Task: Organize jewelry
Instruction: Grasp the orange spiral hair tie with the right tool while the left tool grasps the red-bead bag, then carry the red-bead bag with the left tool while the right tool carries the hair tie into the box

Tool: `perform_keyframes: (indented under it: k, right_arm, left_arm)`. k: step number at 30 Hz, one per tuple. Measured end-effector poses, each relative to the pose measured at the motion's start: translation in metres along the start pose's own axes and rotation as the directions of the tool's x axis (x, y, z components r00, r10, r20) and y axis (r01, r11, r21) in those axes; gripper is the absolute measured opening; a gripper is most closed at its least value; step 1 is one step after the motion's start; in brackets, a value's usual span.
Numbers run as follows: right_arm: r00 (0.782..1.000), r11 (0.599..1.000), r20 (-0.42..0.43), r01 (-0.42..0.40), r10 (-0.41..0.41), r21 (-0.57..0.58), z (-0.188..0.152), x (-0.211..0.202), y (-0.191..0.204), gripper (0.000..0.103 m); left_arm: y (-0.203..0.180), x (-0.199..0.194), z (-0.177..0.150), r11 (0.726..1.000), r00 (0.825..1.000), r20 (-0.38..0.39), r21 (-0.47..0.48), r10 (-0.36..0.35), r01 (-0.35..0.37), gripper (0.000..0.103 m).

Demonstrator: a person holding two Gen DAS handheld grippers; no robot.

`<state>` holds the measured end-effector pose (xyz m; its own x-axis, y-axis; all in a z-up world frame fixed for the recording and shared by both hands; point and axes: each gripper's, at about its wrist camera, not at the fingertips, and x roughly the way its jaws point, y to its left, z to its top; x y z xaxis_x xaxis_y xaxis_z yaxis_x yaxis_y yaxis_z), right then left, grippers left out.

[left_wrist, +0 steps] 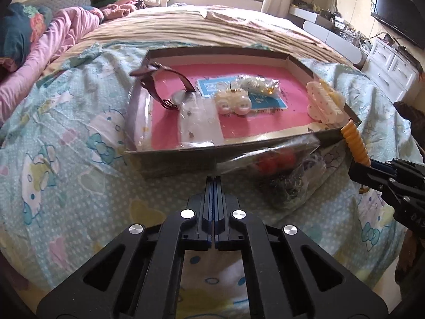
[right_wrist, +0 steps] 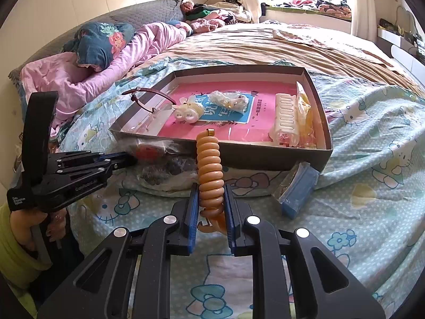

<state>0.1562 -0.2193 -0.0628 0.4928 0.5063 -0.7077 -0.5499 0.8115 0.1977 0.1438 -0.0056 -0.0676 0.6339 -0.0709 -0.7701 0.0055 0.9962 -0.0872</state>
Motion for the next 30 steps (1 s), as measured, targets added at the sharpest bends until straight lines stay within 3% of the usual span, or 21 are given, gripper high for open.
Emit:
perform_keyframes:
  k: [5, 6, 8, 13, 15, 17, 22, 30]
  right_arm:
    - [1.0, 1.0, 0.009, 0.003, -0.003, 0.002, 0.004, -0.003, -0.001, 0.017]
    - [1.0, 1.0, 0.011, 0.002, -0.002, 0.004, 0.004, -0.004, -0.001, 0.017]
    - [1.0, 1.0, 0.015, 0.006, -0.006, 0.005, 0.005, -0.005, -0.002, 0.017]
    - [0.999, 1.0, 0.037, 0.014, -0.015, 0.015, 0.006, -0.013, -0.005, 0.017]
    - [0.998, 1.0, 0.052, 0.021, -0.022, 0.022, 0.008, -0.018, -0.008, 0.017]
    - [0.997, 0.999, 0.064, 0.029, -0.031, 0.028, 0.008, -0.023, -0.012, 0.017]
    - [0.995, 0.998, 0.088, 0.044, -0.048, 0.049, 0.009, -0.034, -0.024, 0.017]
    - [0.995, 0.997, 0.087, 0.039, -0.044, 0.063, 0.007, -0.032, -0.03, 0.017]
  left_arm:
    - [0.003, -0.009, 0.002, 0.999, 0.999, 0.002, -0.024, -0.036, 0.036, 0.003]
    - [0.005, -0.01, 0.003, 0.999, 0.999, 0.001, -0.03, -0.044, 0.044, 0.009]
    - [0.006, -0.012, 0.006, 0.996, 0.997, 0.0, -0.052, -0.071, 0.071, 0.041]
    - [-0.004, -0.008, 0.016, 0.983, 0.989, -0.01, -0.11, -0.151, 0.149, 0.07]
    - [-0.011, -0.001, 0.021, 0.976, 0.983, -0.027, -0.132, -0.181, 0.176, 0.071]
    - [-0.02, 0.005, 0.024, 0.973, 0.981, -0.037, -0.139, -0.192, 0.186, 0.079]
    - [-0.037, 0.022, 0.03, 0.985, 0.991, -0.058, -0.132, -0.122, 0.114, 0.08]
    - [-0.04, 0.024, 0.03, 0.988, 0.994, -0.05, -0.13, -0.095, 0.088, 0.079]
